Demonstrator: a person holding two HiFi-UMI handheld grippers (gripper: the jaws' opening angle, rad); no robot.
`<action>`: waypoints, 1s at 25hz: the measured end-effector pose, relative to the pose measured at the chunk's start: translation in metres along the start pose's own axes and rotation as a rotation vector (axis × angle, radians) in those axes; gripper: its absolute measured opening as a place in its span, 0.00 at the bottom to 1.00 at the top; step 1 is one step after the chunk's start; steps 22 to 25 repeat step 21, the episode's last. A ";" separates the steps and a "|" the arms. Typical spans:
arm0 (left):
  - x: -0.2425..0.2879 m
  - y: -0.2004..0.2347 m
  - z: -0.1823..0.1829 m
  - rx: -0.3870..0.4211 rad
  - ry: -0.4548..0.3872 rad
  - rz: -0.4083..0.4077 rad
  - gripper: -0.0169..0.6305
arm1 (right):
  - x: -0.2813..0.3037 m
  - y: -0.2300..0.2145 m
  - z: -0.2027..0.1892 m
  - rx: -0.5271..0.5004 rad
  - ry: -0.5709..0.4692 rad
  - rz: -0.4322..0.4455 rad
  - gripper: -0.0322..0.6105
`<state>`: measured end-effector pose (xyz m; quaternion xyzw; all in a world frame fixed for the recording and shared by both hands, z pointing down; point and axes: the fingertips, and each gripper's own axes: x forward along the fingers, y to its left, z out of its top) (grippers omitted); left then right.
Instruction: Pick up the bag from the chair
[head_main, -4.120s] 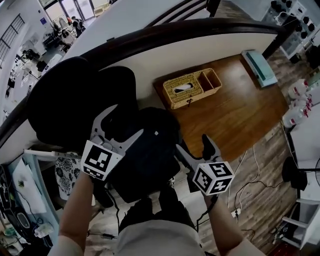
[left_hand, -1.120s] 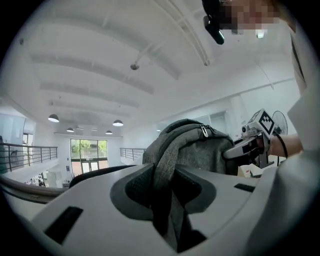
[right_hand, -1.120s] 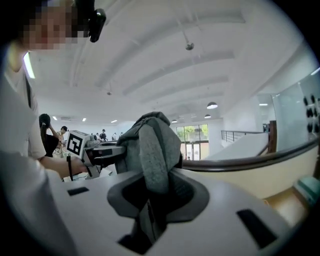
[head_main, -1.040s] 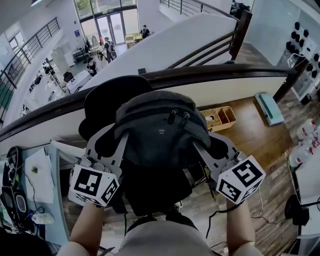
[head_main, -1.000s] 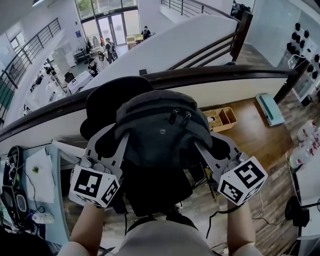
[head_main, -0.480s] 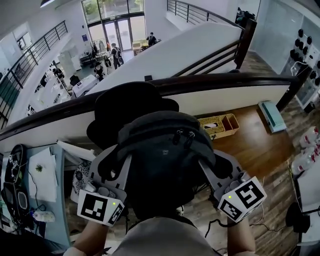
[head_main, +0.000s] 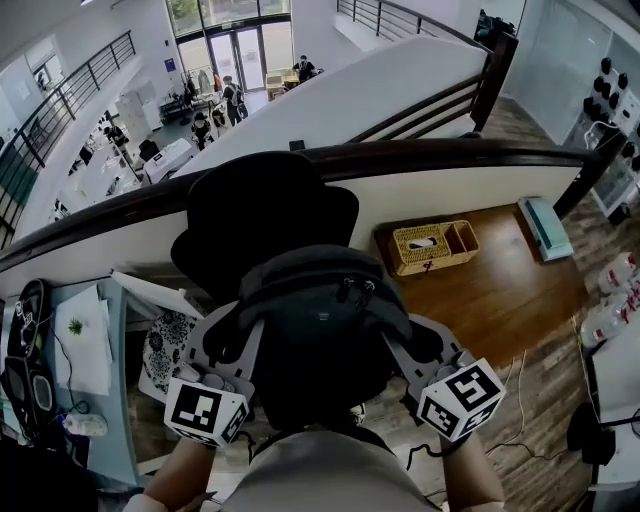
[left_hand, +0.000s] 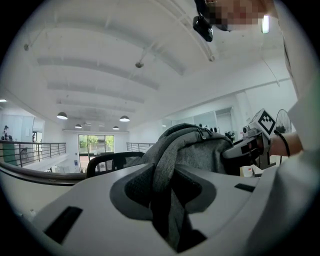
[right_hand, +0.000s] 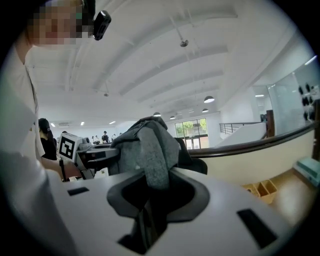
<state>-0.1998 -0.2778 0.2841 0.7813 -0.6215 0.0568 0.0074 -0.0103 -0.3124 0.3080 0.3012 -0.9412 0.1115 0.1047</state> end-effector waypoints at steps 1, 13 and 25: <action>0.000 0.000 -0.001 -0.002 0.003 -0.001 0.18 | 0.000 -0.001 0.000 -0.001 0.002 0.000 0.18; 0.009 -0.003 0.000 -0.024 0.006 -0.016 0.18 | 0.003 -0.012 0.002 -0.009 0.006 -0.022 0.18; 0.016 -0.011 -0.002 -0.028 0.013 -0.017 0.18 | 0.000 -0.023 0.000 -0.008 0.008 -0.023 0.18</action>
